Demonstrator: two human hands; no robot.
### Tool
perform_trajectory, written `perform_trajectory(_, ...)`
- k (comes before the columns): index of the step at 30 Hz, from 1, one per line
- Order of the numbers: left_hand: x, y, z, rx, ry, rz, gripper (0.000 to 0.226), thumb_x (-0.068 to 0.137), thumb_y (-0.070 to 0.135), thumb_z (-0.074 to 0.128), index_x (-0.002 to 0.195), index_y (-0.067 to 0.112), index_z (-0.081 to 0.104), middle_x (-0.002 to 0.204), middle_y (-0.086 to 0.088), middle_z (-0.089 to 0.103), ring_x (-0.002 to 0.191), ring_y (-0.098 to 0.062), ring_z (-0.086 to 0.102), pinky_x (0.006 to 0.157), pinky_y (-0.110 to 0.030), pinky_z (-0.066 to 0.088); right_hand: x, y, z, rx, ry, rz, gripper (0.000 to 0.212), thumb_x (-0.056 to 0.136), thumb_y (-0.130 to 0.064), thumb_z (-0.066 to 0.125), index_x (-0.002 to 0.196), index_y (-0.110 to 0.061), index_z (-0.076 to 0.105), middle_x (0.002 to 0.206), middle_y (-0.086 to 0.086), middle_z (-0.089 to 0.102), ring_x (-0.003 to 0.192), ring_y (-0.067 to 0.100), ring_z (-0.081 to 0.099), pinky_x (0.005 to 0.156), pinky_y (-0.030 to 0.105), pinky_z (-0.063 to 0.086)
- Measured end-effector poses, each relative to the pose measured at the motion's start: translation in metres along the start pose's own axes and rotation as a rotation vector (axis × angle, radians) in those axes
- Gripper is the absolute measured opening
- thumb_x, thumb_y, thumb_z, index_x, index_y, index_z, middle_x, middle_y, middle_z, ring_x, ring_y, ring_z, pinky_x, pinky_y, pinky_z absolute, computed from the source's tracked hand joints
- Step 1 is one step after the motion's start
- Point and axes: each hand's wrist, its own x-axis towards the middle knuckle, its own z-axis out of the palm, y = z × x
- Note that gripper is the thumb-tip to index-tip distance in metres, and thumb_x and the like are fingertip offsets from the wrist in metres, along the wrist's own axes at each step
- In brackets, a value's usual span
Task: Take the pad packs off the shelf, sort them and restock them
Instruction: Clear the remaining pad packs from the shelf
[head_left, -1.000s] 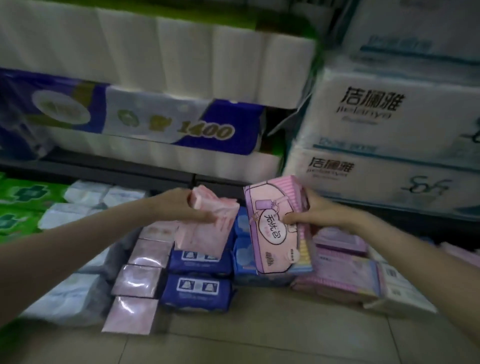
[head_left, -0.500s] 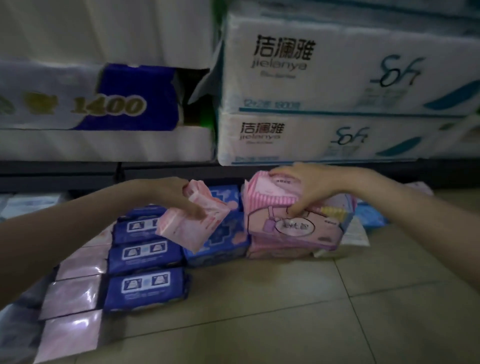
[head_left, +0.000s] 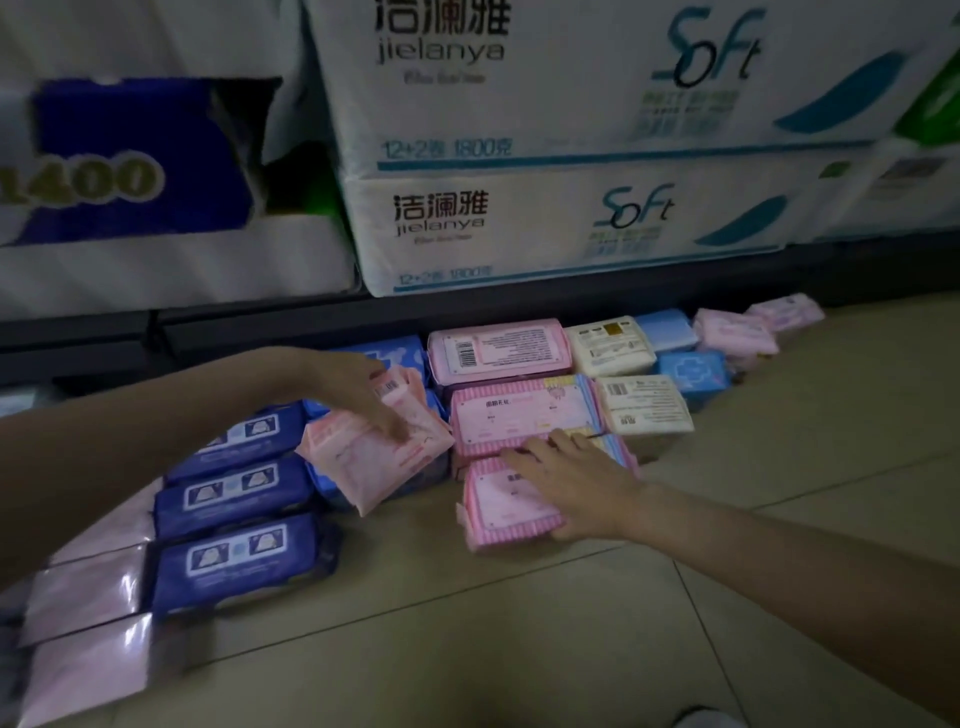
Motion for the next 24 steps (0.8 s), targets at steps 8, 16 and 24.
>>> perform_trajectory(8, -0.016, 0.017, -0.011, -0.522, -0.149, 0.194, 0.050, 0.064, 0.032, 0.082, 0.107, 0.018, 0.063, 0.103, 0.002, 0.072, 0.095, -0.008, 0.067, 0.077, -0.015, 0.052, -0.001, 0.020, -0.062, 1.155, 0.011, 0.254, 0.078, 0.075, -0.047, 0.071, 0.139, -0.024, 0.034, 0.142, -0.003, 0.031, 0.129, 0.015, 0.033, 0.106, 0.034, 0.033)
perform_trajectory(16, 0.005, 0.074, -0.004, -0.647, 0.071, 0.192, 0.052, 0.076, 0.012, 0.075, 0.122, 0.011, 0.050, 0.115, -0.002, 0.061, 0.091, -0.013, 0.062, 0.068, -0.016, 0.056, -0.008, 0.061, -0.072, 1.459, 0.204, 0.412, 0.067, 0.065, -0.015, 0.083, 0.121, -0.020, 0.046, 0.112, -0.003, 0.061, 0.103, 0.017, 0.060, 0.088, 0.034, 0.053)
perform_trajectory(24, 0.056, 0.143, 0.016, -0.006, 0.250, 0.270, 0.055, 0.089, 0.019, 0.061, 0.136, 0.005, 0.036, 0.135, -0.010, 0.048, 0.113, -0.021, 0.053, 0.086, -0.019, 0.037, -0.054, 0.168, -0.019, 0.654, 0.241, 1.042, 0.098, 0.075, -0.053, 0.069, 0.143, -0.005, 0.019, 0.142, 0.019, 0.035, 0.128, 0.035, 0.037, 0.102, 0.041, 0.038)
